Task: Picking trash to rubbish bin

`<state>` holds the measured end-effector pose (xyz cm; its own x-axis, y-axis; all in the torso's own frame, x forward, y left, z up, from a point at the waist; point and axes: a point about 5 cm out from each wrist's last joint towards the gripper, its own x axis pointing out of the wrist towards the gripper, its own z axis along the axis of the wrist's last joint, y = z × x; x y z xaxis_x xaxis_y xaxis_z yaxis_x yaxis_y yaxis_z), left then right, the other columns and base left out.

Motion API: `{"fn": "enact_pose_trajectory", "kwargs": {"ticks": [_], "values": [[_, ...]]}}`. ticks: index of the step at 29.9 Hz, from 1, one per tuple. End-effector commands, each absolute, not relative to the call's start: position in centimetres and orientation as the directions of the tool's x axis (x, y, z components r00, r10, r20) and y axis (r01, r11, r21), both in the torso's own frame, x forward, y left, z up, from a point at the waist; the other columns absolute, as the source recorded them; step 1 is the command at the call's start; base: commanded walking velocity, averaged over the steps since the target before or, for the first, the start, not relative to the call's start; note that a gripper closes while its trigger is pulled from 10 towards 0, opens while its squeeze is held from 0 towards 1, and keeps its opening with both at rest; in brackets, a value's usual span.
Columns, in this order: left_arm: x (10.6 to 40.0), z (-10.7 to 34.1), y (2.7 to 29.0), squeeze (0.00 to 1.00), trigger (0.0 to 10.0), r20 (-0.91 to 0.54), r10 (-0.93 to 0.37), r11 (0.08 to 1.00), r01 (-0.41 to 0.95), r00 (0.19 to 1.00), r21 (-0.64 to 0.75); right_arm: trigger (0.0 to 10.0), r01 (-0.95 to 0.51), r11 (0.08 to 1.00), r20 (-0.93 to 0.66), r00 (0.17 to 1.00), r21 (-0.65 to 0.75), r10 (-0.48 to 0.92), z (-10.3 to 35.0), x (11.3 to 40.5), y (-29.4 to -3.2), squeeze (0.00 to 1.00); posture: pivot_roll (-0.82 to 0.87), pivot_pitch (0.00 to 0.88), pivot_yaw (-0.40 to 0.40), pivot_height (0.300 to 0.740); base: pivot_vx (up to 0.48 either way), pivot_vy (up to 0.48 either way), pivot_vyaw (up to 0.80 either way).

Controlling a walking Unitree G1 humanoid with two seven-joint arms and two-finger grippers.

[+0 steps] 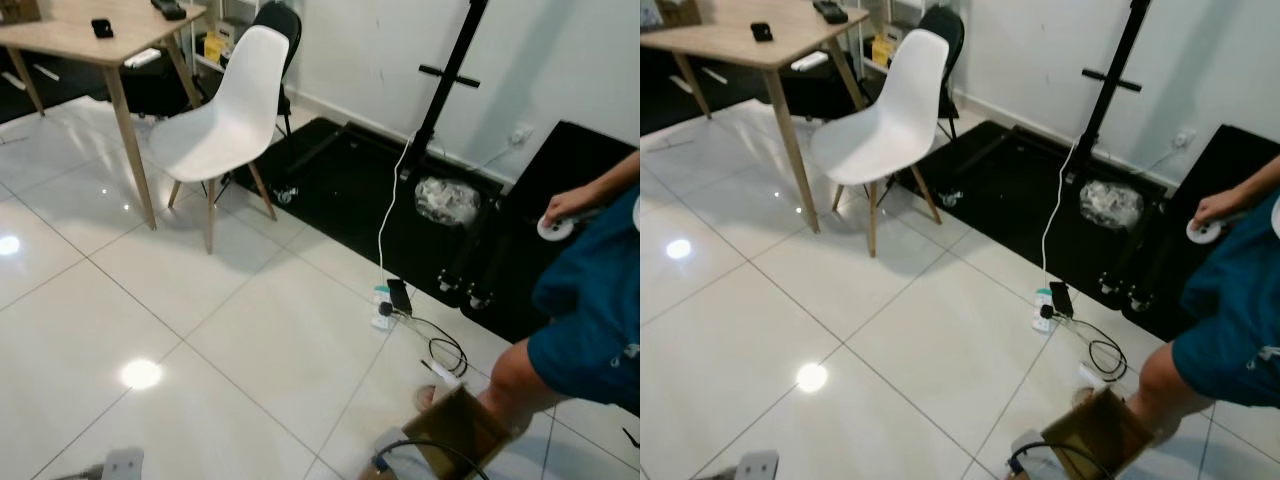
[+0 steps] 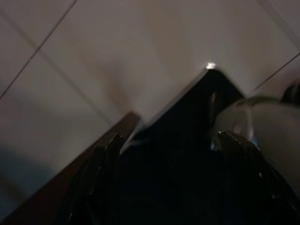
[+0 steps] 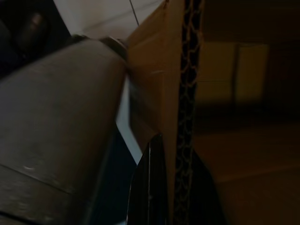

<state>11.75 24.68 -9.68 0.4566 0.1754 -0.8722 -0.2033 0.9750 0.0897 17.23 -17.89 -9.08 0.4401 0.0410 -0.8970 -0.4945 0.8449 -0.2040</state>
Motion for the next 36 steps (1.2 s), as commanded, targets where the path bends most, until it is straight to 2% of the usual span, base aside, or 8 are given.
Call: {"fn": "enact_pose_trajectory", "kwargs": {"ticks": [1,7,16,36], "values": [[9.86,-10.22,24.73,0.00,10.0,-0.901,0.169,0.976,-0.197,0.400,0.096,10.0,-0.495,0.851,-0.917,0.396,-0.176,0.041,-9.62,15.86,-18.28,0.00,0.15,0.101,-0.025,0.740,0.307,0.000,0.00],[9.06,-10.42,24.66,0.00,10.0,-0.907,0.168,0.976,-0.193,0.385,0.099,10.0,-0.496,0.852,-0.916,0.398,-0.170,0.049,-9.65,15.82,-18.09,0.00,0.14,0.101,-0.021,0.740,0.308,0.000,0.00],[9.73,-10.33,24.46,0.00,10.0,-0.903,0.165,0.978,-0.186,0.397,0.097,10.0,-0.493,0.855,-0.918,0.394,-0.163,0.052,-9.71,15.71,-18.01,0.00,0.14,0.096,-0.018,0.740,0.305,0.000,0.00],[9.53,-10.18,25.23,0.00,10.0,-0.906,0.176,0.975,-0.197,0.384,0.106,10.0,-0.487,0.864,-0.920,0.385,-0.129,0.079,-9.69,15.77,-17.80,0.00,0.14,0.085,-0.031,0.740,0.306,0.000,0.74]]}}
